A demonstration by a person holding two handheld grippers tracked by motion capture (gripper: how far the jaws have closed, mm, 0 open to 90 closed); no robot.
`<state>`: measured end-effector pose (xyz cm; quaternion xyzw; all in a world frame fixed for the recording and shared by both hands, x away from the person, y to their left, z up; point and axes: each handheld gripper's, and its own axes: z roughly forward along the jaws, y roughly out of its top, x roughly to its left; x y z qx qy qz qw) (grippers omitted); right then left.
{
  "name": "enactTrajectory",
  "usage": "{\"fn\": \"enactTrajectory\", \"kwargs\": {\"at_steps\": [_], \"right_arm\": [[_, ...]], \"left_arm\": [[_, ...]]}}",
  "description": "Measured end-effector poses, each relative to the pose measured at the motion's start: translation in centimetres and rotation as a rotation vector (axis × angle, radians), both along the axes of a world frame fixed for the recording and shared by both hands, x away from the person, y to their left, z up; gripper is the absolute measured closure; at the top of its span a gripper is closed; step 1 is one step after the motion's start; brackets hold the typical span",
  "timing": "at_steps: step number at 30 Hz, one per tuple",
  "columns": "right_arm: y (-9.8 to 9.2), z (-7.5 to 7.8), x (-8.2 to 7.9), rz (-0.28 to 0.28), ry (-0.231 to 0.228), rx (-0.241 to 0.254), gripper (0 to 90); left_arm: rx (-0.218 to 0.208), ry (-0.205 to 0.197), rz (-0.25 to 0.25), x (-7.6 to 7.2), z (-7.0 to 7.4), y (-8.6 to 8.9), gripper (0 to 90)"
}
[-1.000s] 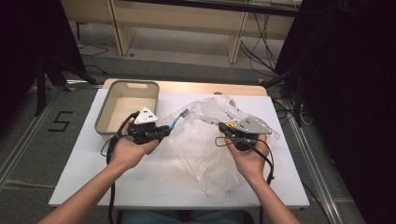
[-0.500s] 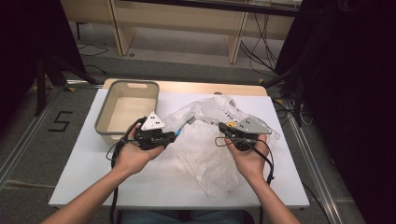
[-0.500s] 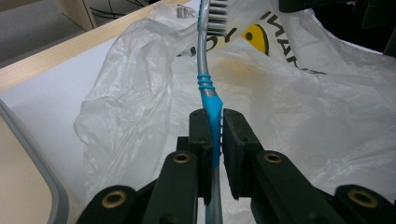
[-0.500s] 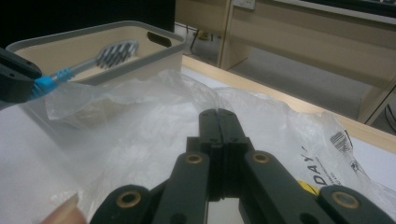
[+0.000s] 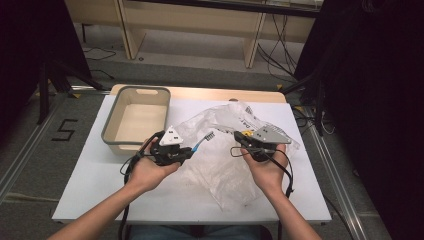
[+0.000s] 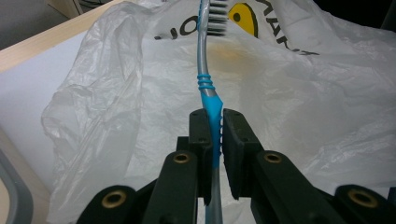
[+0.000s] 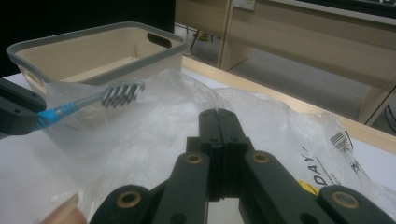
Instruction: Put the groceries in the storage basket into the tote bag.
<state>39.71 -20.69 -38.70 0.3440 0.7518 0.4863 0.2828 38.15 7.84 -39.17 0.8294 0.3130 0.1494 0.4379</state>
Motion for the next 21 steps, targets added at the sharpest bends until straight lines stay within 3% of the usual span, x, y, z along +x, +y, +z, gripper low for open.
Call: {"fn": "enactTrajectory", "kwargs": {"at_steps": [21], "right_arm": [[0.0,0.0,0.0,0.002,0.000,0.002,90.0]], "left_arm": [[0.028,0.018,-0.018,0.0,-1.0,-1.1,82.0]]}}
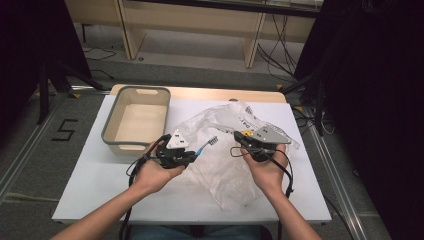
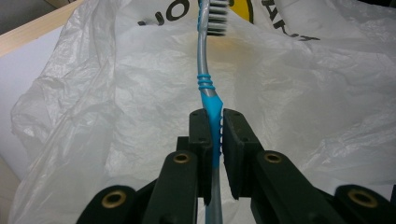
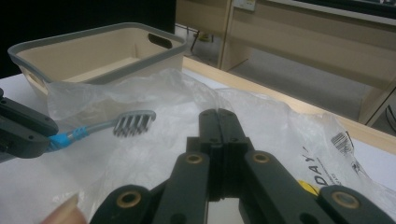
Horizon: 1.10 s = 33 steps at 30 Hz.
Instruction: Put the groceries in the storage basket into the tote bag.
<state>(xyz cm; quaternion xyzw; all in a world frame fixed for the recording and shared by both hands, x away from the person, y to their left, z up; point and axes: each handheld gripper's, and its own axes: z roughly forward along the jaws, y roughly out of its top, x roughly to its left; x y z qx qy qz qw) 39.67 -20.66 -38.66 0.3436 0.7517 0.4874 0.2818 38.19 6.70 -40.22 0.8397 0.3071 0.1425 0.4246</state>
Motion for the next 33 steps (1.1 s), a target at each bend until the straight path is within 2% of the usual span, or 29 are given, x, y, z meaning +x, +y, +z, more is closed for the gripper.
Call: {"fn": "enactTrajectory", "kwargs": {"at_steps": [15,20,26,33], "right_arm": [[0.1,0.0,0.0,0.002,-0.001,-0.001,90.0],[0.2,0.0,-0.1,0.006,0.000,-0.002,90.0],[0.2,0.0,-0.1,0.006,0.000,0.000,90.0],[0.3,0.0,-0.1,0.010,0.000,-0.001,90.0]], "left_arm": [[0.022,0.007,-0.002,0.3,-0.6,-0.7,81.9],[0.027,0.017,0.000,0.7,-1.0,-1.4,81.9],[0.051,0.015,-0.005,1.4,-1.3,-2.5,81.9],[0.074,0.031,0.008,2.4,-1.8,-3.9,81.9]]}}
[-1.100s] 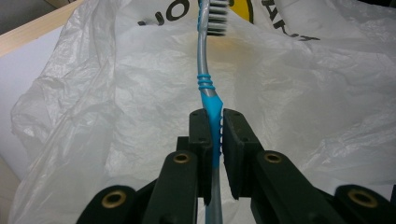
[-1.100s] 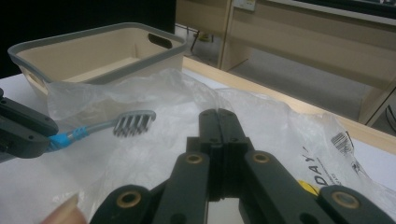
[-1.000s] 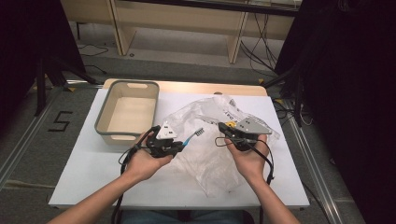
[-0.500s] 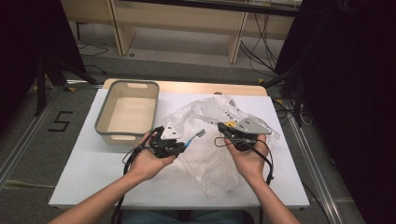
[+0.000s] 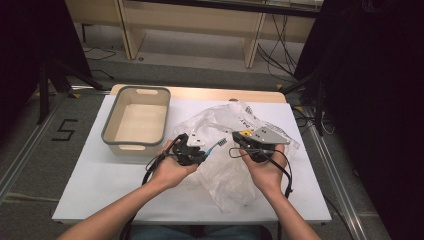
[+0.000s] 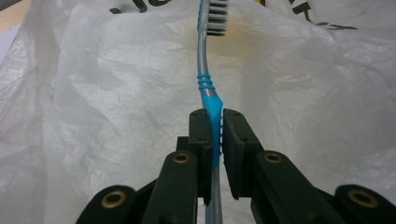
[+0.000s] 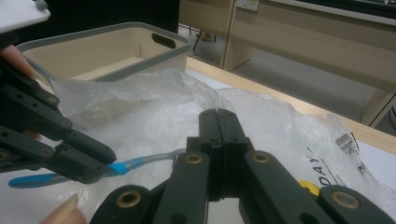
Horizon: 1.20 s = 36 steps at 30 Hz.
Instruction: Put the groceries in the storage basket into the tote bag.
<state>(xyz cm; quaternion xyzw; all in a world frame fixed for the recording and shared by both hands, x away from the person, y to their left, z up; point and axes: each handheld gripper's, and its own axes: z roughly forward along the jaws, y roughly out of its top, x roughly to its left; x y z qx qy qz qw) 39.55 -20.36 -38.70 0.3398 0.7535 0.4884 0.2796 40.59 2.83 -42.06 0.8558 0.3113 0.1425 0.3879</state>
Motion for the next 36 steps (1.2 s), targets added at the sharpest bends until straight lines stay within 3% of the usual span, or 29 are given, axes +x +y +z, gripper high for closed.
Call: {"fn": "enactTrajectory", "kwargs": {"at_steps": [16,25,31,32,33,36], "right_arm": [[0.1,-0.1,0.0,0.007,0.004,-0.004,90.0],[0.1,-0.2,0.0,0.008,0.007,-0.006,90.0],[0.0,-0.1,0.0,0.006,0.006,-0.005,90.0],[0.0,-0.1,0.0,0.006,0.006,-0.004,90.0],[0.0,-0.1,0.0,0.006,0.006,-0.004,90.0],[0.0,-0.1,0.0,0.006,0.007,-0.004,90.0]], "left_arm": [[0.044,0.007,0.026,2.2,-1.5,-2.8,81.8],[0.053,-0.045,0.021,2.9,-1.8,-4.2,81.7],[0.063,-0.047,0.017,3.3,-2.4,-4.9,81.7],[0.072,-0.053,0.012,3.4,-2.5,-5.0,82.1],[0.073,-0.062,0.008,3.4,-2.6,-5.0,89.2],[0.077,-0.067,0.005,3.4,-2.7,-5.2,89.2]]}}
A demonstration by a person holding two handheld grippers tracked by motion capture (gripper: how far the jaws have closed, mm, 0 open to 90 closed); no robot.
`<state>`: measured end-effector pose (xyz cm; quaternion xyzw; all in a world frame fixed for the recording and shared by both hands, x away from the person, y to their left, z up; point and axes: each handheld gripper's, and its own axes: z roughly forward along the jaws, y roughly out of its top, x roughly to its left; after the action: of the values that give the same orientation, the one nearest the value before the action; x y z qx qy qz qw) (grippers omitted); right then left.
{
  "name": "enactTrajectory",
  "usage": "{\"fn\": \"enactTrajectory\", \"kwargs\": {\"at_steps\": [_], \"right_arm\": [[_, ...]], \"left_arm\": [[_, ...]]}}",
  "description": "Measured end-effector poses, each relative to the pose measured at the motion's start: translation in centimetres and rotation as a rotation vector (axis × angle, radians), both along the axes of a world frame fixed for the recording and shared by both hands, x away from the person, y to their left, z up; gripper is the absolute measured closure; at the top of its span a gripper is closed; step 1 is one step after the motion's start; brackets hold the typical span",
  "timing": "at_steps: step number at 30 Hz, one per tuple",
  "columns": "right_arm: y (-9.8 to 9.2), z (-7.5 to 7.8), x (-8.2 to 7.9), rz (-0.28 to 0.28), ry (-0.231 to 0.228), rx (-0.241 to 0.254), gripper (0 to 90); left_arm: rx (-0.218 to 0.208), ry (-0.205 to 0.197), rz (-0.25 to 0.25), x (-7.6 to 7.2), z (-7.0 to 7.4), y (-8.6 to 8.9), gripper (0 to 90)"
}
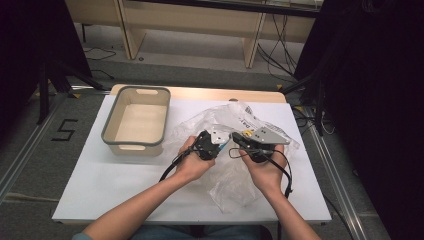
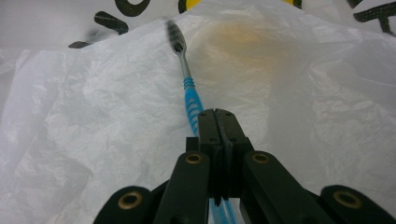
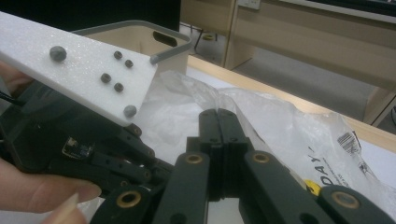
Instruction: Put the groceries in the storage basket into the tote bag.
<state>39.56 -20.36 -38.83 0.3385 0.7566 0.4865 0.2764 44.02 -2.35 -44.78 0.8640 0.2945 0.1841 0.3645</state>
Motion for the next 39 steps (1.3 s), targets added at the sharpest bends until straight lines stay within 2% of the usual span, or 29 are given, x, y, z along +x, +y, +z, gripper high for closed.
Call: {"fn": "enactTrajectory", "kwargs": {"at_steps": [7,10,15,17,20,21,22,23,24,27,28,29,30,32,34,39], "right_arm": [[0.0,0.0,0.0,-0.001,0.000,-0.002,90.0],[-0.1,-0.1,0.0,0.001,0.004,-0.003,90.0],[-0.1,-0.3,0.0,0.003,0.018,-0.010,90.0],[-0.1,-0.5,-0.1,0.009,0.024,-0.017,90.0],[-0.1,-0.8,-0.3,0.024,0.053,-0.032,90.0],[-0.1,-0.8,-0.3,0.024,0.053,-0.032,90.0],[-0.2,-1.1,-0.4,0.037,0.072,-0.045,90.0],[-0.2,-1.1,-0.4,0.037,0.072,-0.045,90.0],[-0.2,-1.6,-0.5,0.051,0.098,-0.057,90.0],[-0.3,-2.0,-0.7,0.059,0.121,-0.070,90.0],[-0.4,-2.5,-0.8,0.077,0.147,-0.088,90.0],[-0.4,-2.5,-0.8,0.077,0.147,-0.088,90.0],[-0.4,-2.9,-0.9,0.092,0.173,-0.098,90.0],[-0.4,-3.1,-0.9,0.098,0.180,-0.105,90.0],[-0.2,-3.5,-0.8,0.118,0.214,-0.113,90.0],[0.2,-4.3,-0.9,0.153,0.253,-0.145,90.0]], "left_arm": [[-0.011,-0.016,-0.006,-0.4,0.9,0.6,89.1],[-0.029,-0.030,-0.021,-1.3,1.6,1.3,86.7],[-0.082,-0.040,-0.015,-3.1,2.6,3.1,84.3],[-0.087,-0.047,-0.017,-3.8,2.8,3.9,82.8],[-0.098,-0.054,-0.012,-4.9,3.3,5.4,76.8],[-0.098,-0.054,-0.012,-4.9,3.3,5.4,75.3],[-0.105,-0.057,-0.011,-5.1,3.4,5.8,73.7],[-0.114,-0.058,-0.008,-5.4,3.5,6.2,73.7],[-0.132,-0.060,-0.006,-5.9,3.7,6.9,69.7],[-0.149,-0.069,-0.002,-6.3,4.0,7.6,63.7],[-0.160,-0.072,0.006,-6.5,4.2,8.0,58.1],[-0.171,-0.075,0.017,-6.6,4.3,8.4,58.1],[-0.182,-0.082,0.030,-6.7,4.5,8.7,53.6],[-0.193,-0.093,0.052,-6.8,4.8,9.5,51.4],[-0.207,-0.102,0.082,-6.7,4.9,10.2,48.0],[-0.237,-0.112,0.163,-5.6,4.7,11.6,44.6]]}}
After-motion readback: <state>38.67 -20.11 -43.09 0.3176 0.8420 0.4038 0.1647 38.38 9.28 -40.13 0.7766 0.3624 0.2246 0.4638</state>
